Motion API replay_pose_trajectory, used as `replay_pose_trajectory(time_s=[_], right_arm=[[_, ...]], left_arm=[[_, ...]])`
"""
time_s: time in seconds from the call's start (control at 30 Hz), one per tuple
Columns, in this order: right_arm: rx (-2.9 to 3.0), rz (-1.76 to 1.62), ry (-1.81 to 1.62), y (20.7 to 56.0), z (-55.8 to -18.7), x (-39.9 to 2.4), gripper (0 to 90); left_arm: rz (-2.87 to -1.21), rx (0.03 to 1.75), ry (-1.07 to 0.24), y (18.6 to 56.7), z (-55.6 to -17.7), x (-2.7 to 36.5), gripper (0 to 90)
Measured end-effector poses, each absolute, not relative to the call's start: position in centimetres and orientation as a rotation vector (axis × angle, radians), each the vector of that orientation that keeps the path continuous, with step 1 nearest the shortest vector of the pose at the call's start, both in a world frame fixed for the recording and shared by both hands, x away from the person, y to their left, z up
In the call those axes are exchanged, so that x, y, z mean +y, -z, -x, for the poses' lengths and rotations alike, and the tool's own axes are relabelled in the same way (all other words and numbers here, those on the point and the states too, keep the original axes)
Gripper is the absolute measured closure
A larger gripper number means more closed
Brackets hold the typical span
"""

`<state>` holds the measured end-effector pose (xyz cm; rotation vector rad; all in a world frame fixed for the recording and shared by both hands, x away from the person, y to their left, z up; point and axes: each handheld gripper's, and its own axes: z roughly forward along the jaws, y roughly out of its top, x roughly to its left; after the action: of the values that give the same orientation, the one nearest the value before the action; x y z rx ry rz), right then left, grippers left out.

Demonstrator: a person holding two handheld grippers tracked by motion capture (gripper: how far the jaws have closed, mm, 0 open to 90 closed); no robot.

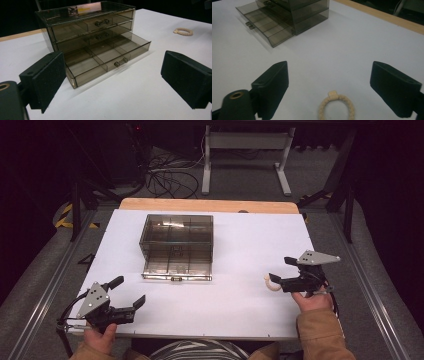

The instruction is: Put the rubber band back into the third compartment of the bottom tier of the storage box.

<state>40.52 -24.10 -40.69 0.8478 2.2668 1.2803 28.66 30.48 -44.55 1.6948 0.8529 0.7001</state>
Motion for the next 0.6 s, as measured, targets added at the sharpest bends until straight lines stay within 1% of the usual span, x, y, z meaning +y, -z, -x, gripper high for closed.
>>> replay_pose_trajectory(time_s=[0.33,0.6], right_arm=[[2.333,-0.860,-1.063,40.8,-41.2,-23.5,25.2],[2.386,-0.911,-0.970,41.4,-42.0,-23.4,30.6]], left_arm=[[-1.695,0.860,-0.698,44.6,-28.7,30.5,6.7],[-1.696,0.861,-0.697,44.6,-28.7,30.5,6.9]])
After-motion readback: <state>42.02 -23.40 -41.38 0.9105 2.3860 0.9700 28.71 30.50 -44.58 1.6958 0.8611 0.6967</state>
